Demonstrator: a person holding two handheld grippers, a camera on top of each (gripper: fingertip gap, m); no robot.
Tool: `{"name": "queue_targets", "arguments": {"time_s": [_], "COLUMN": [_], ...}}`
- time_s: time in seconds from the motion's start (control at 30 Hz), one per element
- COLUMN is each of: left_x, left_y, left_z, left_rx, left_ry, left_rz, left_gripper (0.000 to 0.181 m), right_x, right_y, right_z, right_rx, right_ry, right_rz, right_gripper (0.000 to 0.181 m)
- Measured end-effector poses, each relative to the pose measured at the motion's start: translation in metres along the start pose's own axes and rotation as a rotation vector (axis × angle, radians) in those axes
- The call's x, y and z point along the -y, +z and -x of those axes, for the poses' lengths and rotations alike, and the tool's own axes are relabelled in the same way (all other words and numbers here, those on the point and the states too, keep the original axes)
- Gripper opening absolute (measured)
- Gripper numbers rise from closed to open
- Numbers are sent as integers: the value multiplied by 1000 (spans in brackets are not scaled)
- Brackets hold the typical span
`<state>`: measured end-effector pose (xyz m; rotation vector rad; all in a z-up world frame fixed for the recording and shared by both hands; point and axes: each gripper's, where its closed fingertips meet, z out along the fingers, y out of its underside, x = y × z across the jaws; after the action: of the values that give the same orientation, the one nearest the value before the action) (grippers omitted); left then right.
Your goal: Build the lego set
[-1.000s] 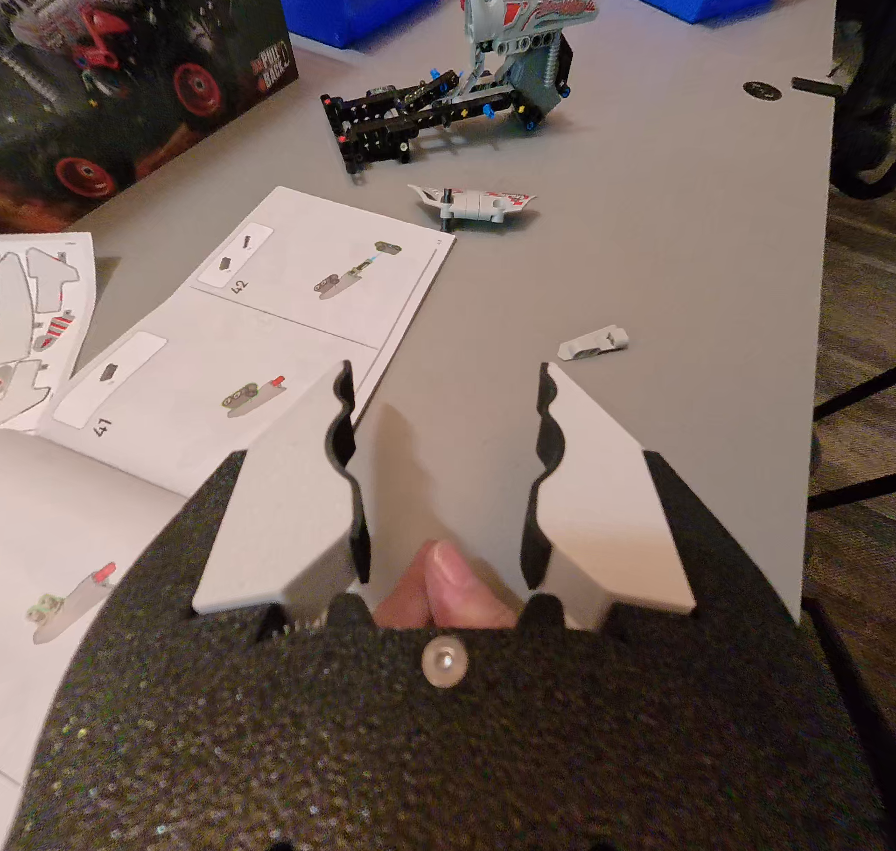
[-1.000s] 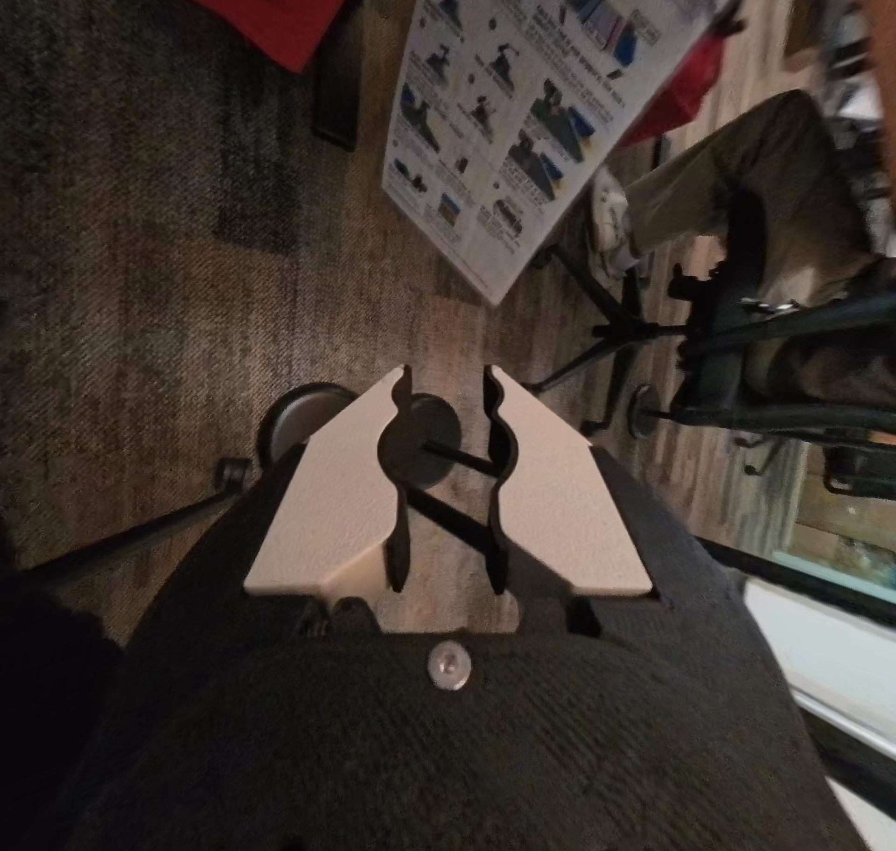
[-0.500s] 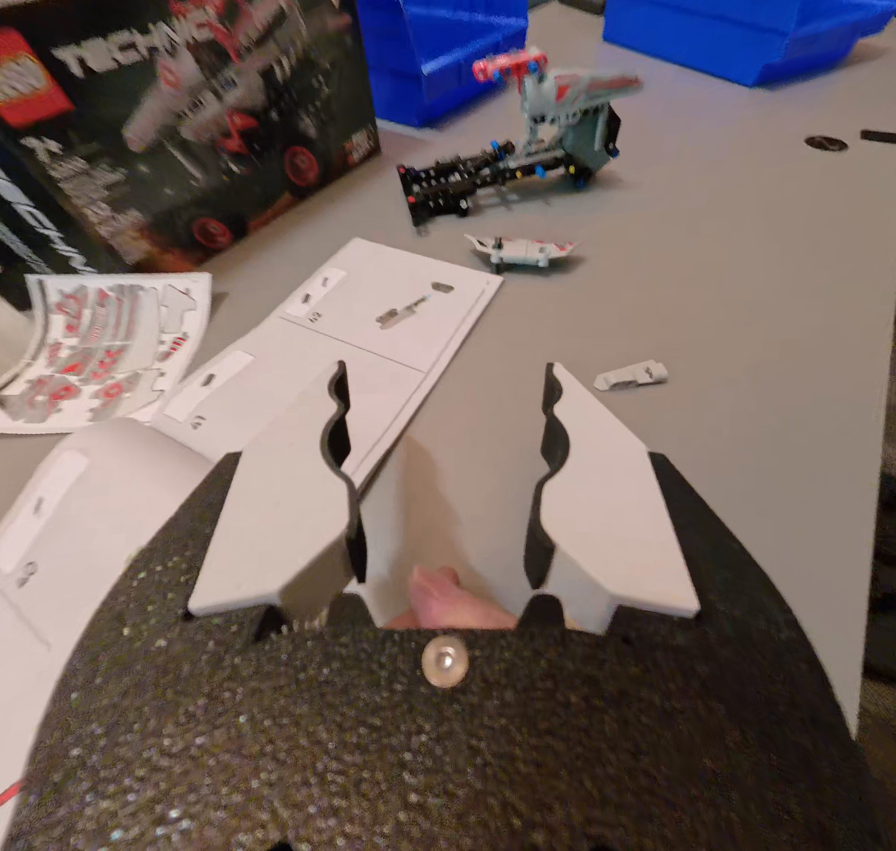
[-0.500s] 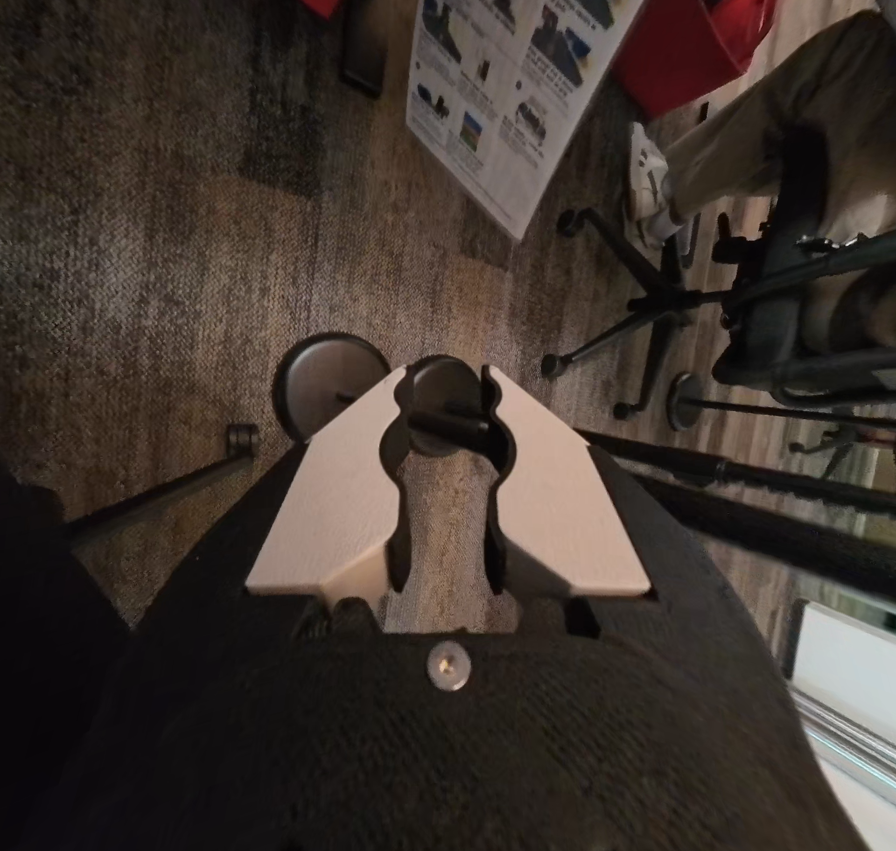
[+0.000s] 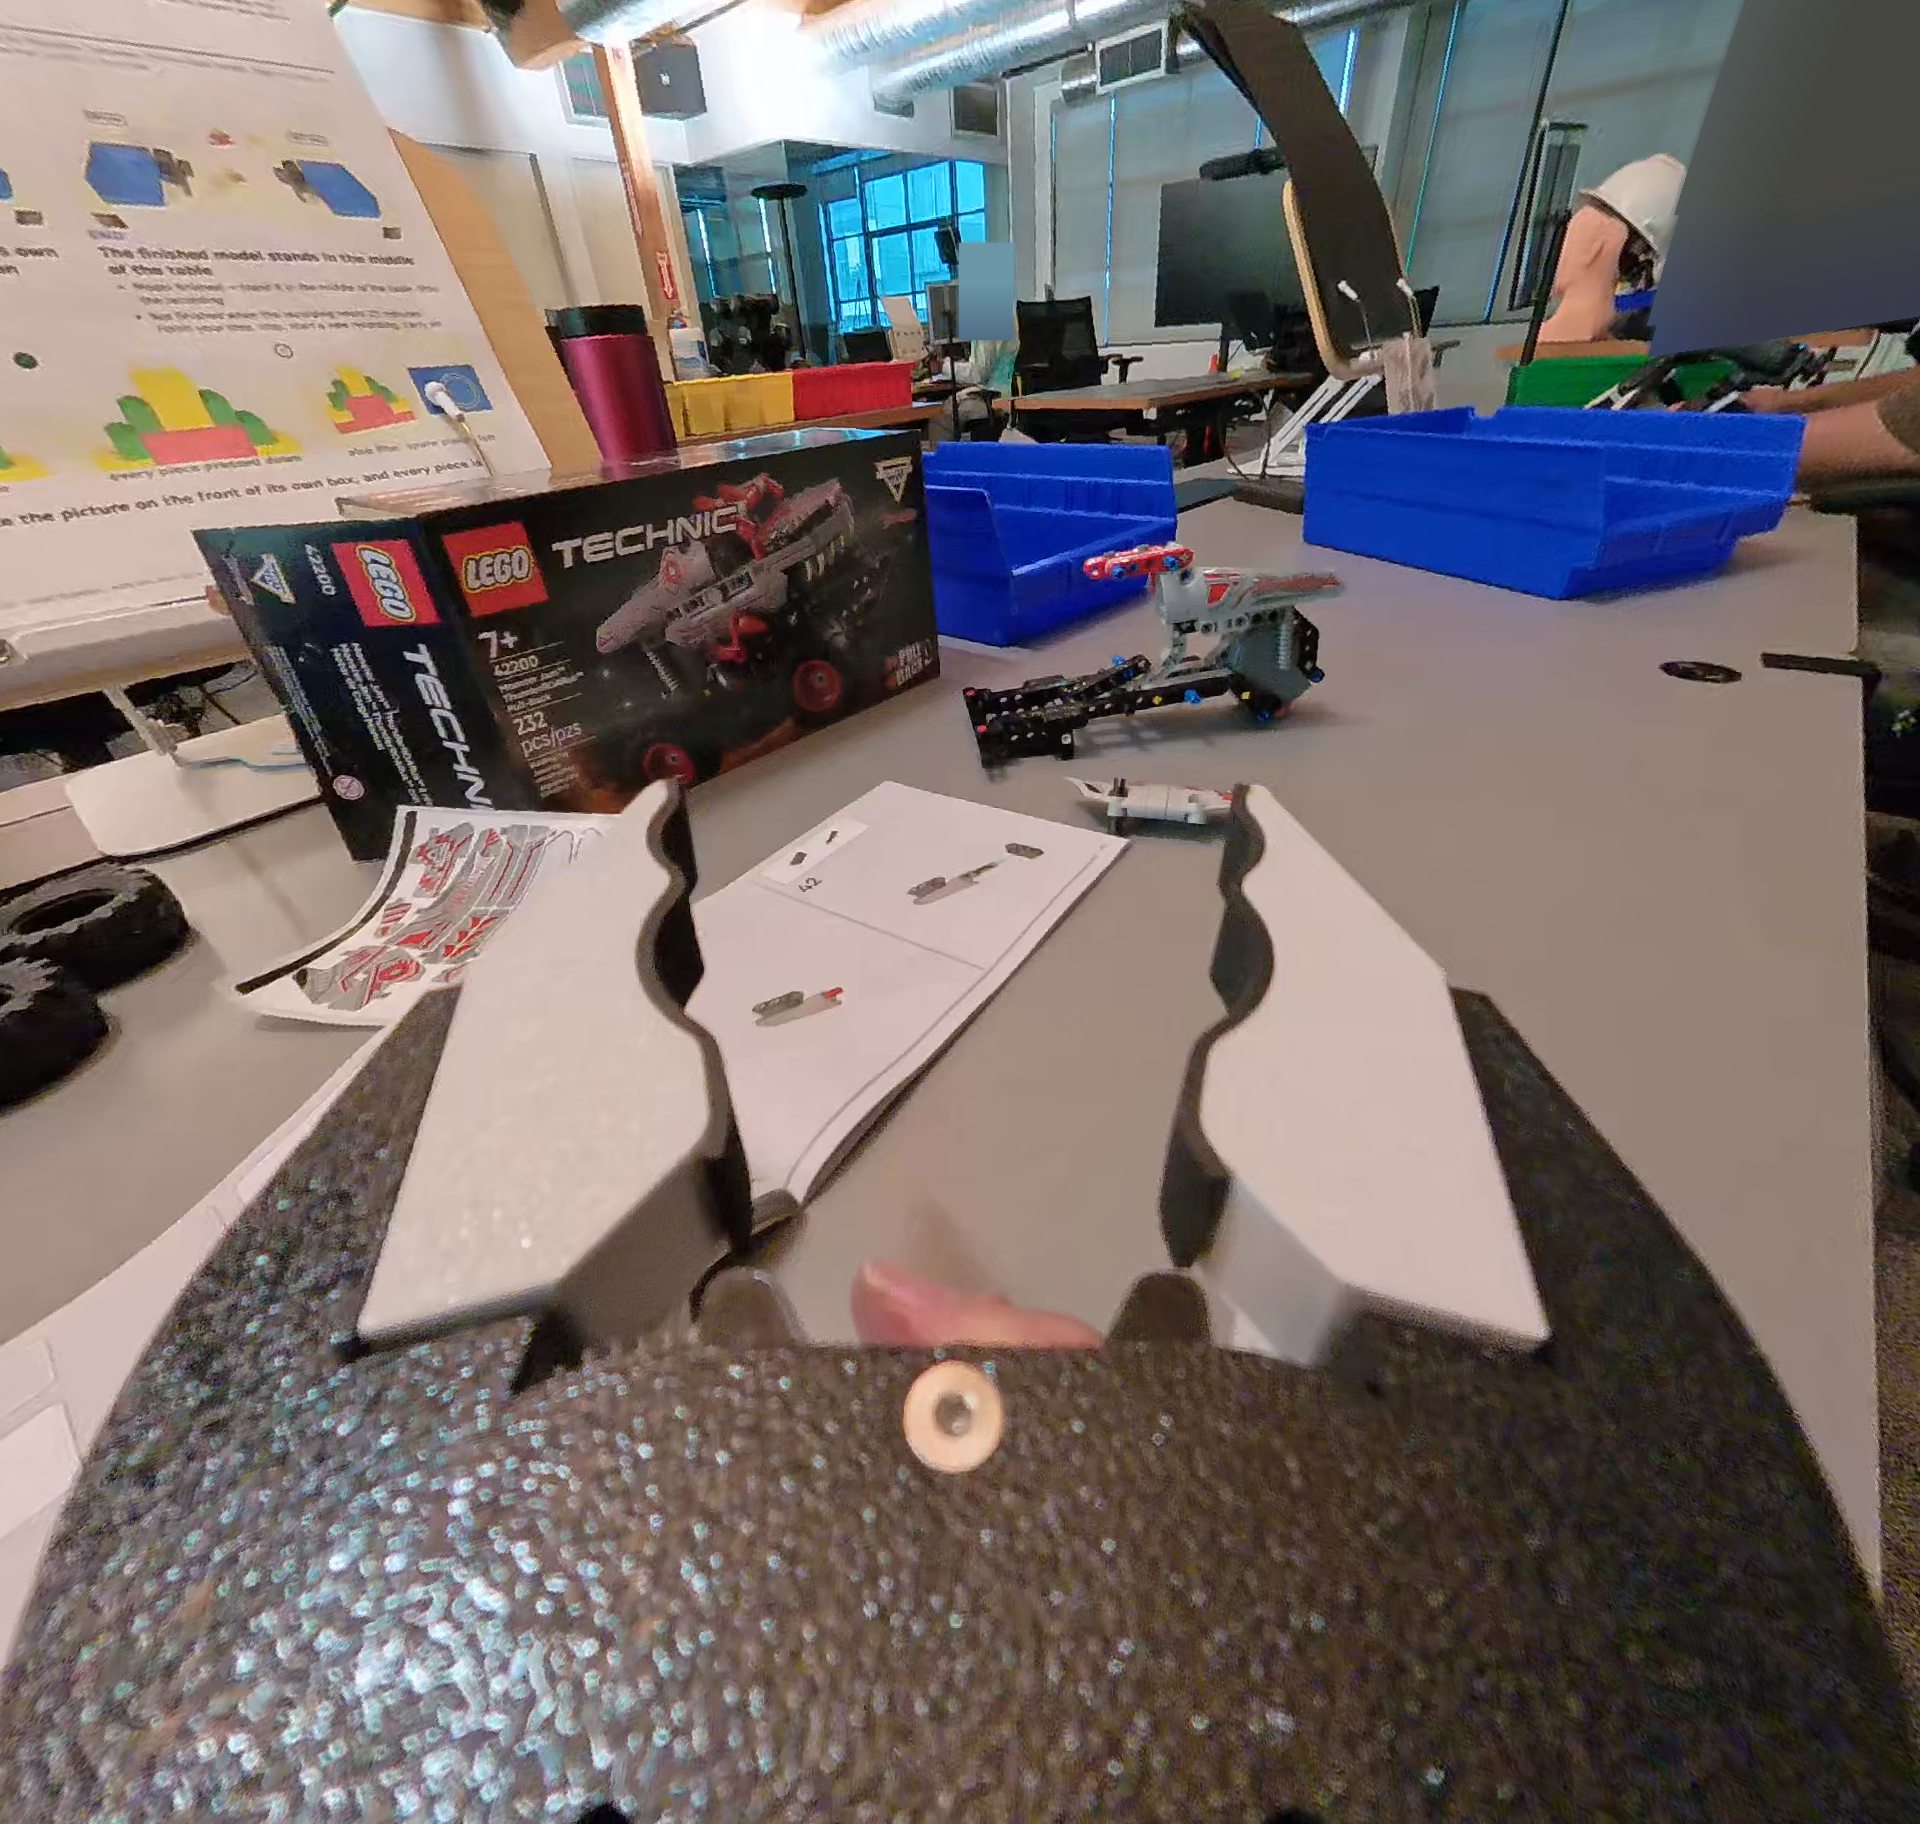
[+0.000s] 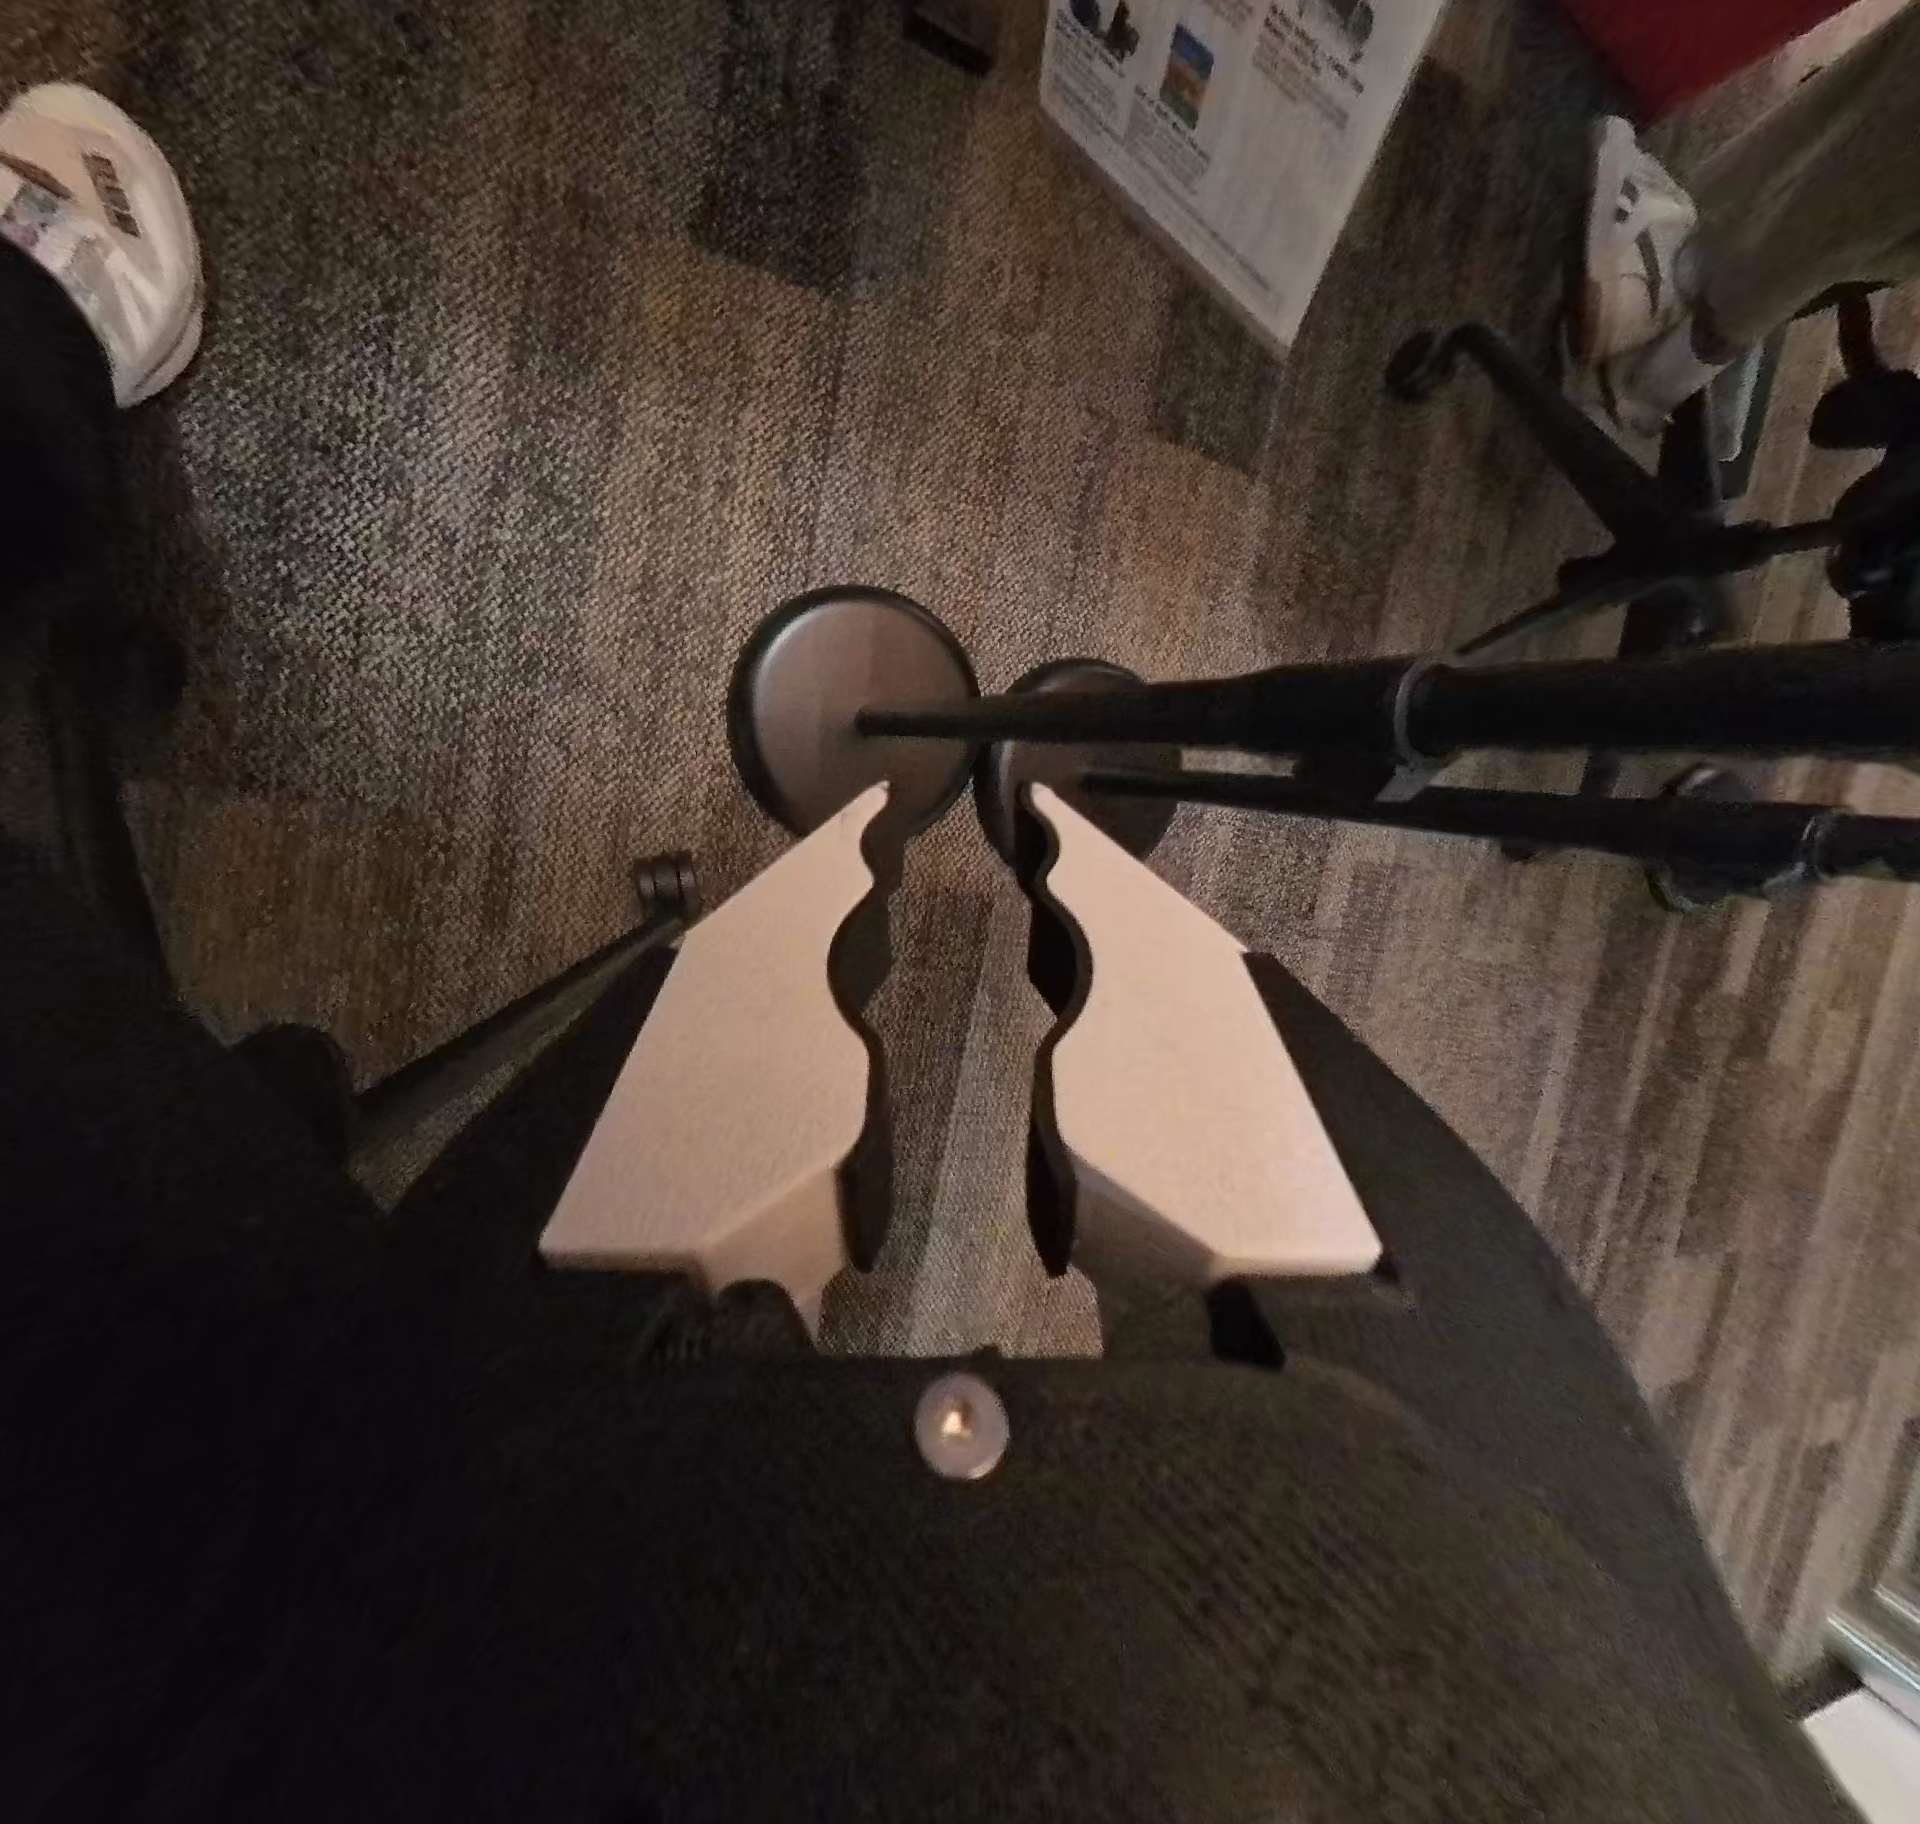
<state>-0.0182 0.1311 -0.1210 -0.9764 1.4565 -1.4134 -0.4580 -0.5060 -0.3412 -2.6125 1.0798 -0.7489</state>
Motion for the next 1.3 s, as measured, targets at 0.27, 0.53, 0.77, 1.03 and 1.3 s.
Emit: {"name": "queue_targets", "arguments": {"time_s": [0.27, 0.53, 0.77, 1.03, 1.3], "left_x": [3, -26, -211, -339, -350], "left_y": [-37, -211, -378, -521, -551], "left_z": [-55, -173, -288, -403, -470], "left_rx": [13, 239, 225, 274, 139], "left_ry": [86, 36, -264, -646, -658], "left_rz": [4, 32, 541, 902, 1018], "left_gripper": [91, 106, 100, 77, 77], "right_x": [-40, -61, -81, -111, -126], "right_y": [-10, -22, -31, -32, -30], "right_z": [-29, -39, -45, -72, -99], "right_rx": [-51, -36, -38, -46, -57], "right_ry": [12, -24, -95, -93, -144], "right_rz": [-8, -97, -109, -111, -133], "right_gripper": [19, 17, 18, 18, 19]}}
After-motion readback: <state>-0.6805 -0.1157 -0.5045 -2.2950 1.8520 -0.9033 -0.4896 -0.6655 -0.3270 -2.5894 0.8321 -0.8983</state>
